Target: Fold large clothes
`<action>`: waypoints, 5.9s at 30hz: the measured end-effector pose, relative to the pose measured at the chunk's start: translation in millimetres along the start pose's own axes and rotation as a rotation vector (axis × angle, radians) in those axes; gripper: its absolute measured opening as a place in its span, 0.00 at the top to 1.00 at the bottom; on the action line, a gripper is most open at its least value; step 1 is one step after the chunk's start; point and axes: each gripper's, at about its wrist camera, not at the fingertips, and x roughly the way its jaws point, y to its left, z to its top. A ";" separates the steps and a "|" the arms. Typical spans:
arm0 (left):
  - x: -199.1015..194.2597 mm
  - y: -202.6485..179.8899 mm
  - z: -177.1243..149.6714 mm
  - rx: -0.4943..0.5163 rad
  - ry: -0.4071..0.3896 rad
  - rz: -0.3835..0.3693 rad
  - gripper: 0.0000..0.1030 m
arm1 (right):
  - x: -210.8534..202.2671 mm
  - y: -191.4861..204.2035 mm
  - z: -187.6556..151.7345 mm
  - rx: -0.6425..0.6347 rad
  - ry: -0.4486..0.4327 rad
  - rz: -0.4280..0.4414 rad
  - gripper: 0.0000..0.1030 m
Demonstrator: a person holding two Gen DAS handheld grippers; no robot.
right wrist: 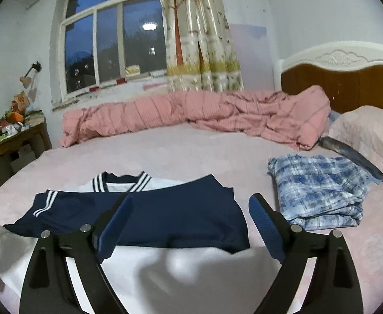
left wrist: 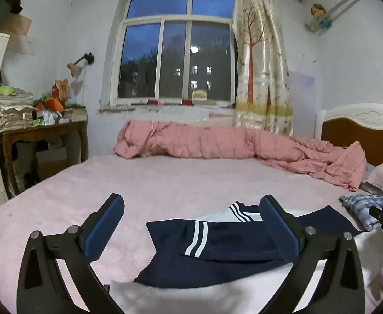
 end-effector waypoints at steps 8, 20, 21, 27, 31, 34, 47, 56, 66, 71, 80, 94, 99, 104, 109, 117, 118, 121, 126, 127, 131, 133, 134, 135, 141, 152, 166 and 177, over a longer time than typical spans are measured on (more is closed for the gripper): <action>-41.8 -11.8 -29.7 0.028 -0.074 0.004 0.00 | -42.7 5.8 -19.5 0.008 -0.063 0.033 0.00; -46.6 -50.7 -85.5 0.196 0.123 -0.043 0.00 | -38.7 27.8 -58.0 -0.108 0.205 0.096 0.00; -45.4 -55.2 -90.8 0.215 0.143 -0.046 0.00 | -38.2 30.0 -63.9 -0.128 0.228 0.108 0.00; -41.0 -75.1 -117.5 0.300 0.256 -0.077 0.00 | -42.7 53.3 -94.8 -0.299 0.319 0.165 0.00; -38.3 -80.8 -134.7 0.332 0.327 -0.075 0.00 | -43.8 64.1 -106.0 -0.372 0.366 0.203 0.00; -34.7 -80.5 -145.2 0.343 0.375 -0.067 0.00 | -43.2 68.9 -110.9 -0.409 0.389 0.204 0.00; -26.8 -87.3 -169.5 0.495 0.485 -0.040 0.00 | -33.4 71.0 -118.7 -0.492 0.429 0.134 0.00; -10.1 -68.2 -167.1 0.508 0.471 0.101 0.00 | -19.8 66.4 -119.0 -0.470 0.438 0.013 0.00; 15.9 -44.0 -159.2 0.463 0.494 0.137 0.36 | -4.1 41.1 -112.6 -0.426 0.450 -0.058 0.00; 15.4 -41.3 -161.4 0.441 0.517 0.080 0.66 | -6.3 23.0 -110.9 -0.387 0.512 0.041 0.12; -12.1 -46.2 -154.5 0.401 0.424 0.074 0.81 | -4.4 25.5 -114.2 -0.440 0.425 -0.047 0.78; -113.8 -27.2 -131.4 0.280 0.388 -0.008 0.82 | -164.9 26.3 -105.8 -0.334 0.198 0.005 0.88; -75.7 -23.3 -82.4 0.210 0.365 -0.057 0.82 | -142.8 38.3 -60.2 -0.311 0.132 -0.009 0.88; 29.2 -22.3 -40.5 0.191 0.466 -0.062 0.81 | -59.0 54.2 -2.4 -0.299 0.145 -0.043 0.88; 124.8 -17.4 -54.4 0.129 0.616 -0.066 0.79 | 52.4 51.7 12.3 -0.209 0.274 -0.045 0.88; 153.2 -29.3 -86.1 0.210 0.600 -0.064 0.78 | 124.1 37.1 -30.4 -0.135 0.393 -0.048 0.88; 150.3 -29.0 -88.0 0.214 0.593 -0.064 0.77 | 123.8 37.0 -32.2 -0.144 0.395 -0.047 0.88; 146.3 -27.9 -88.7 0.227 0.573 -0.060 0.72 | 114.8 42.8 -31.3 -0.200 0.387 -0.052 0.88; 143.4 -20.7 -97.2 0.232 0.491 0.020 0.33 | 117.5 39.1 -35.1 -0.213 0.368 -0.069 0.82; 138.8 -18.7 -95.8 0.230 0.482 0.037 0.25 | 115.0 38.6 -34.5 -0.213 0.355 -0.072 0.74; 97.1 -11.9 -77.1 0.188 0.348 0.014 0.15 | 82.6 33.1 -24.4 -0.204 0.241 -0.057 0.38; 72.5 -5.8 -65.9 0.139 0.269 0.020 0.02 | 63.0 27.3 -16.8 -0.172 0.178 -0.040 0.32; 59.7 -3.1 -61.5 0.115 0.230 0.017 0.00 | 54.8 23.5 -13.1 -0.149 0.158 -0.019 0.31; 53.4 -1.7 -59.1 0.109 0.219 0.026 0.00 | 47.6 19.7 -10.3 -0.122 0.141 0.004 0.26; 55.5 10.9 -70.3 0.127 0.329 0.060 0.00 | 58.5 2.8 -19.0 -0.012 0.322 0.213 0.17; 143.4 62.5 -112.4 0.097 0.565 0.258 0.07 | 89.6 0.9 -42.8 -0.090 0.403 0.059 0.14; 74.4 -0.2 -91.7 0.068 0.395 -0.049 0.12 | 97.3 -2.0 -33.0 -0.059 0.370 -0.031 0.14; 86.1 -18.9 -108.0 0.070 0.466 -0.067 0.12 | 101.2 35.7 -18.9 -0.174 0.406 -0.096 0.14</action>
